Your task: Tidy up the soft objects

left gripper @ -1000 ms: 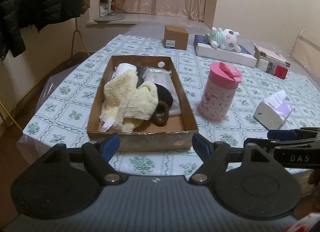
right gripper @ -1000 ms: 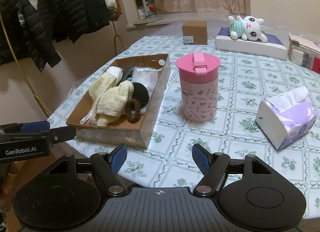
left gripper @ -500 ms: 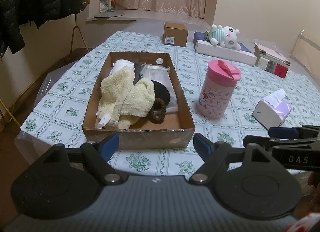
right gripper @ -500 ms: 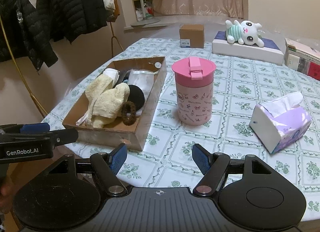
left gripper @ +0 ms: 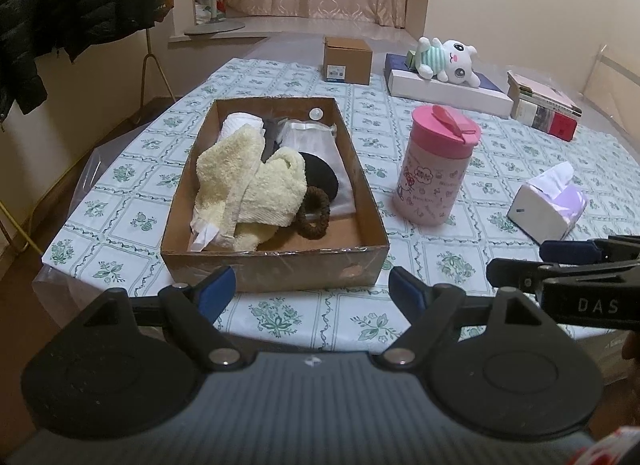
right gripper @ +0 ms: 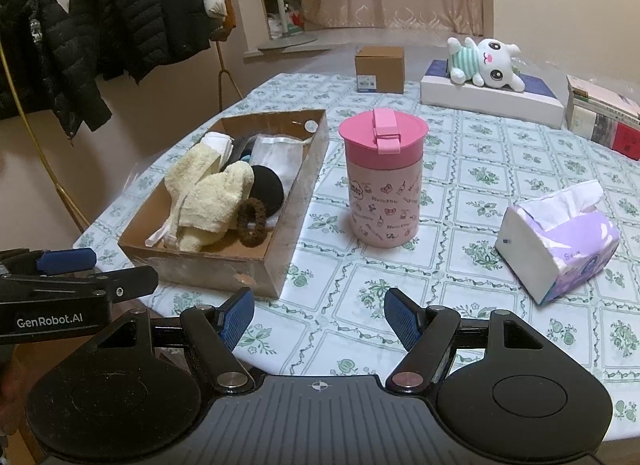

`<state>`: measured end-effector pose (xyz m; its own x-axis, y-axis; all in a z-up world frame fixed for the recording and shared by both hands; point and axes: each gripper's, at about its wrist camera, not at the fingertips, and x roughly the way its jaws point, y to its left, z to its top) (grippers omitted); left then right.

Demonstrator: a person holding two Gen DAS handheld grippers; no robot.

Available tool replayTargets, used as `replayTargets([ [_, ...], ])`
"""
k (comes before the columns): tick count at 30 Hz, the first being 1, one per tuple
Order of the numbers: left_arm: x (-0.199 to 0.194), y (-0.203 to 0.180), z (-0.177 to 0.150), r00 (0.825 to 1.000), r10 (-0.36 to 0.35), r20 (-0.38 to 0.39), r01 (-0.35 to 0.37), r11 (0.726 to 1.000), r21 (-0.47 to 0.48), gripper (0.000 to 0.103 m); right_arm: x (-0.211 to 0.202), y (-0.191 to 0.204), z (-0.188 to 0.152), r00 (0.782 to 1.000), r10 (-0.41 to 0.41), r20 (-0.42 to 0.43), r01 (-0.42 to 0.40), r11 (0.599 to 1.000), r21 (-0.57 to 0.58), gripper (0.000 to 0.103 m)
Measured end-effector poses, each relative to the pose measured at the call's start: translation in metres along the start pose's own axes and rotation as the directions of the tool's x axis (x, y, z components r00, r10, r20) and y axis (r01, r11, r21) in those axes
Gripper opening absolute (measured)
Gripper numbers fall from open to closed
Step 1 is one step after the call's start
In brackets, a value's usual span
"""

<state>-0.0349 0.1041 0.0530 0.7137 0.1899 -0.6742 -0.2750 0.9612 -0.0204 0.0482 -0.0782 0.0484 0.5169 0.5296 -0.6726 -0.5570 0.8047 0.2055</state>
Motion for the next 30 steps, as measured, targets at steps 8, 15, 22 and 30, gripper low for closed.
replayTargets([
  [8,0.0001,-0.0003,-0.0004,1.0,0.004,0.001,-0.004,1.0,0.0,0.083,0.0002,-0.0006,-0.0002,1.0,0.001,0.001,-0.001,1.0,0.0,0.072],
  [15,-0.0008,0.0013,0.0001,1.0,0.004,0.003,-0.004,1.0,-0.002,0.083,-0.0001,0.0022,0.0017,1.0,0.002,0.003,-0.002,1.0,-0.001,0.072],
  [22,-0.0011,0.0015,0.0002,1.0,0.003,0.003,-0.003,1.0,-0.001,0.083,0.0001,0.0018,0.002,1.0,0.003,0.003,-0.003,1.0,-0.002,0.072],
  [30,-0.0011,0.0013,0.0,1.0,0.004,0.003,-0.004,1.0,-0.001,0.083,-0.0005,0.0016,0.002,1.0,0.002,0.004,-0.002,1.0,-0.001,0.072],
])
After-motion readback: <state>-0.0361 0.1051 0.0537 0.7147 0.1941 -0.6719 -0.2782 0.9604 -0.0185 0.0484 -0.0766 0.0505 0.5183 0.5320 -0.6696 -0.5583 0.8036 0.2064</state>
